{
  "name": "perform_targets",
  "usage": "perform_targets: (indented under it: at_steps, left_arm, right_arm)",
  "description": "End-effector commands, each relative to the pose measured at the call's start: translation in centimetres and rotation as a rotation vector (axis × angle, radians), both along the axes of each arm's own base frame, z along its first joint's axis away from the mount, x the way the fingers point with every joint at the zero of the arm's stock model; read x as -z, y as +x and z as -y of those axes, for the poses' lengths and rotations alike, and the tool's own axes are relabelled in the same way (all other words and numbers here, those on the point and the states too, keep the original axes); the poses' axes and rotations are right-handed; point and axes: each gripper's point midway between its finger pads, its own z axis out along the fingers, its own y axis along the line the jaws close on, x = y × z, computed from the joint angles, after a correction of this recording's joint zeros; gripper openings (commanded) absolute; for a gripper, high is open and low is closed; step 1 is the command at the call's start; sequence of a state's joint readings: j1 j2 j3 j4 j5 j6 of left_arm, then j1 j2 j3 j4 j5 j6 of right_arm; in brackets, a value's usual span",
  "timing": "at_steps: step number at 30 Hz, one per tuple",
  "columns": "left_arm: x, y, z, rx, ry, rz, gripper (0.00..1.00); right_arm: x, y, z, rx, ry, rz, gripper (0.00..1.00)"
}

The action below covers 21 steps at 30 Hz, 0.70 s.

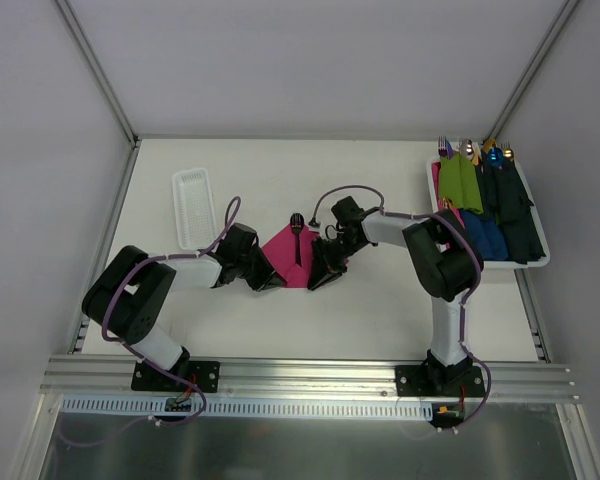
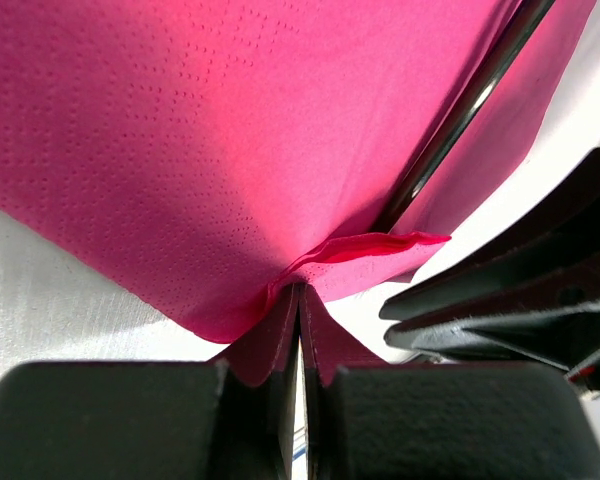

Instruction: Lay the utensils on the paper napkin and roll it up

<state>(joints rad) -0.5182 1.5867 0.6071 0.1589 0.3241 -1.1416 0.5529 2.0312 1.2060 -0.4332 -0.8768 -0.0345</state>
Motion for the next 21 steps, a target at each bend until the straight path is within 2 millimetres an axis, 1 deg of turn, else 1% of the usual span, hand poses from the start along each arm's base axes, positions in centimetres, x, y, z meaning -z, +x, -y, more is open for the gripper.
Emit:
perform_targets:
  at_steps: [1,6,9,13,14,17,20,21]
  left_arm:
    - [1.9,-0.9,-1.0,-0.006,0.081,-0.05,0.0]
    - [1.7,-0.9,-1.0,-0.006,0.079,-0.043,0.0]
    - [1.8,-0.9,-1.1,-0.008,0.082,-0.046,0.0]
    - [1.7,-0.9,-1.1,-0.01,0.081,-0.043,0.0]
    - [1.8,-1.0,-1.1,-0.01,0.083,-0.044,0.0]
    - [1.8,-1.0,-1.2,-0.013,0.084,-0.042,0.0]
    - [1.8,-1.0,-1.2,-0.013,0.085,-0.045,0.0]
    - [1.7,-1.0,-1.2,-0.013,0.085,-0.043,0.0]
  right_arm:
    - [-3.0,0.4,-1.6,-0.008,0.09,0.049,0.22]
    - [-2.6,0.9,-2.1,0.018,0.081,0.014,0.22]
    - [-1.7,1.3,-2.1,0.028,0.054,0.012,0.22]
    - [0.2,1.5,-1.4,0.046,0.004,-0.005,0.22]
    - [0.8,1.5,-1.2,0.056,-0.011,-0.025,0.22]
    - [2.0,1.7,-0.5,0.086,-0.033,-0.067,0.22]
    - [2.5,2.0,0.3,0.108,-0.051,-0.077,0.22]
    - [2.7,1.7,0.7,0.112,-0.062,-0.085,0.22]
